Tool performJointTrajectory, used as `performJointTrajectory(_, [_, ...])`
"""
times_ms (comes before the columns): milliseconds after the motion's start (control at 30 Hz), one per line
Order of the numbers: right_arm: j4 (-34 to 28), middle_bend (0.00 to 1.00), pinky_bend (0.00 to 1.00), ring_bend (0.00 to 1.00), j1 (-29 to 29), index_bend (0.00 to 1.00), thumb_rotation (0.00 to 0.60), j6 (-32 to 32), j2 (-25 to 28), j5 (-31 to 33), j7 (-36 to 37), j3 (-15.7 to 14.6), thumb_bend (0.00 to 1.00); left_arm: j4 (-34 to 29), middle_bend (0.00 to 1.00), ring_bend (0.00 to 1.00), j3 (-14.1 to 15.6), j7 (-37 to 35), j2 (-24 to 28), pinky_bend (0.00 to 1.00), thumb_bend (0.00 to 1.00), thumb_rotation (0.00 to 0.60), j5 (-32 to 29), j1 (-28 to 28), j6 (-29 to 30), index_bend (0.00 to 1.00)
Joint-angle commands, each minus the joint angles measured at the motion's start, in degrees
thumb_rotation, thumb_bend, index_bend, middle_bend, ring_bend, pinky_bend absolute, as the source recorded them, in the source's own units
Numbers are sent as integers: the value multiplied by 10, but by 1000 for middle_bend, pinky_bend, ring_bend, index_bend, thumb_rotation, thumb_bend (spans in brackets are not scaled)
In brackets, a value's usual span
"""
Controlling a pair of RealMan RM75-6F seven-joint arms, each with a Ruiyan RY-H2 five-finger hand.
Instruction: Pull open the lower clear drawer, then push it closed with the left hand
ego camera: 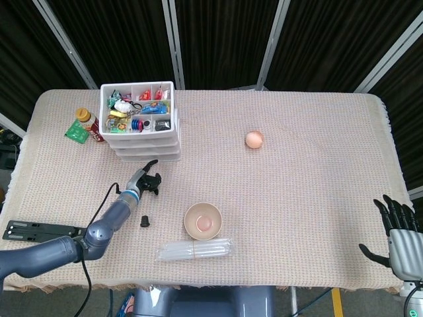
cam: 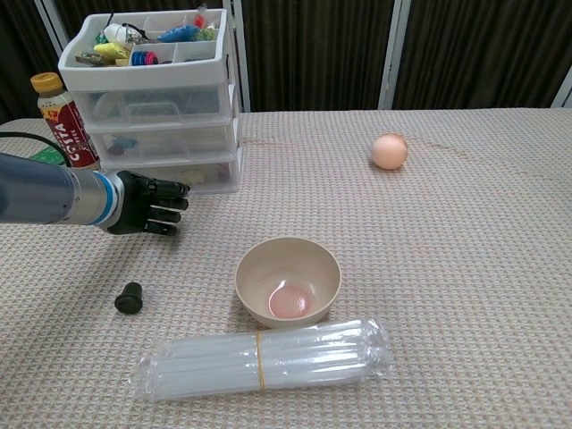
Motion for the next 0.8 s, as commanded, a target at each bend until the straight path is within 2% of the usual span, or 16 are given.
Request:
performJointTrajectory(33, [0, 0, 0, 0, 0, 92, 600, 0, 0, 1, 0, 0, 75, 6, 970, 896, -1, -1, -7, 687, 762, 600, 4, -3, 1, 11])
performJointTrajectory(500, [0, 0, 0, 0, 1, 91, 600, -2, 0, 5, 0, 2, 75, 17, 970, 896, -8, -8, -20, 687, 761, 600, 10, -5, 8, 45])
performJointTrajectory(667, [1, 0, 0, 0, 1, 91, 600, -2, -1, 4, -2, 2, 75, 26, 970, 896, -12, -12, -27, 687, 762, 600, 13, -6, 5, 101])
performJointTrajectory(800, [1, 0, 0, 0, 1, 91, 600, -3, -1, 5, -3, 2, 76, 30, 970, 896, -13, -14, -32, 687, 761, 600, 19, -5, 3, 190])
